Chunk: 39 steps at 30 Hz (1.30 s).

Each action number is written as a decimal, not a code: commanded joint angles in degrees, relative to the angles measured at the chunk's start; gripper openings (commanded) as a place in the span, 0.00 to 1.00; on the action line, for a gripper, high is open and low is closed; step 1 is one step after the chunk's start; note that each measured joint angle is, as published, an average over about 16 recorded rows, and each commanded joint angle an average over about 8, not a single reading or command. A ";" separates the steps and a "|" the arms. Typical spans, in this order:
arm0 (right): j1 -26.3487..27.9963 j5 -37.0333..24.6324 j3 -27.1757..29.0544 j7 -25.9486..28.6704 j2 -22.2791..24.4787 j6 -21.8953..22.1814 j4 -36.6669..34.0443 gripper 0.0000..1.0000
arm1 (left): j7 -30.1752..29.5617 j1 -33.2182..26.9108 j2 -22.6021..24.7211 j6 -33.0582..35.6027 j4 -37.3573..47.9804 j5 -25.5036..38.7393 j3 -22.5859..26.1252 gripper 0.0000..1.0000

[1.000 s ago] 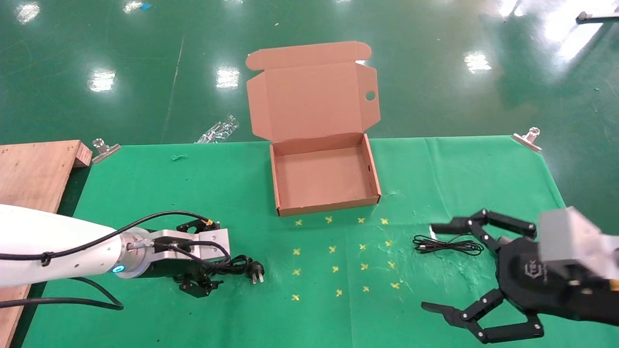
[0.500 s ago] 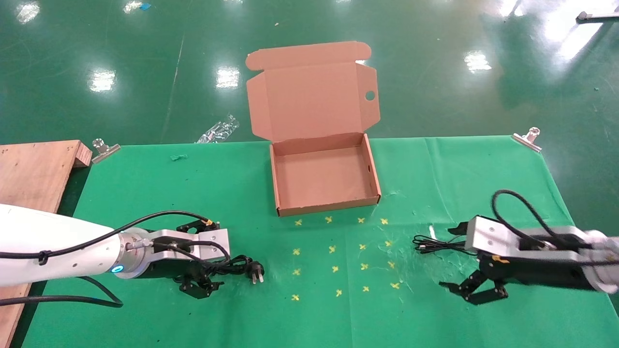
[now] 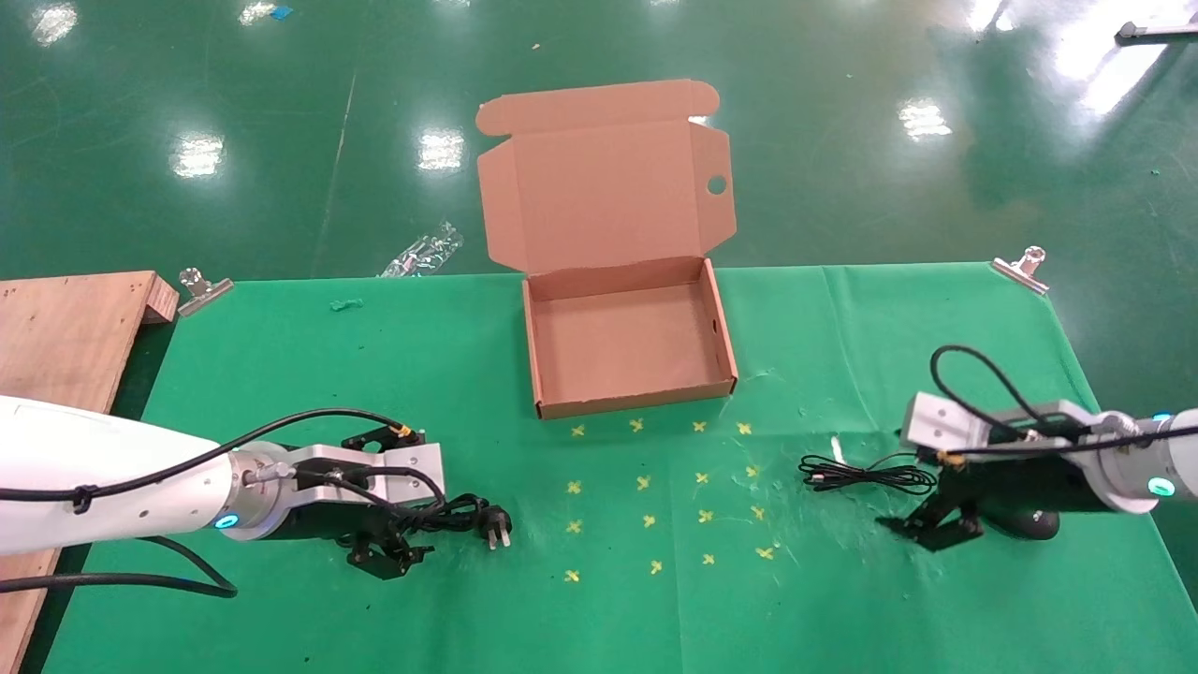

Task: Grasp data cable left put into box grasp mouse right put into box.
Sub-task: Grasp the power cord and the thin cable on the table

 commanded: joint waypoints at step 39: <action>1.06 -1.46 -0.86 -1.55 -1.83 0.74 -2.29 0.00 | 0.10 -0.03 0.03 -0.02 0.17 -0.14 -0.02 0.00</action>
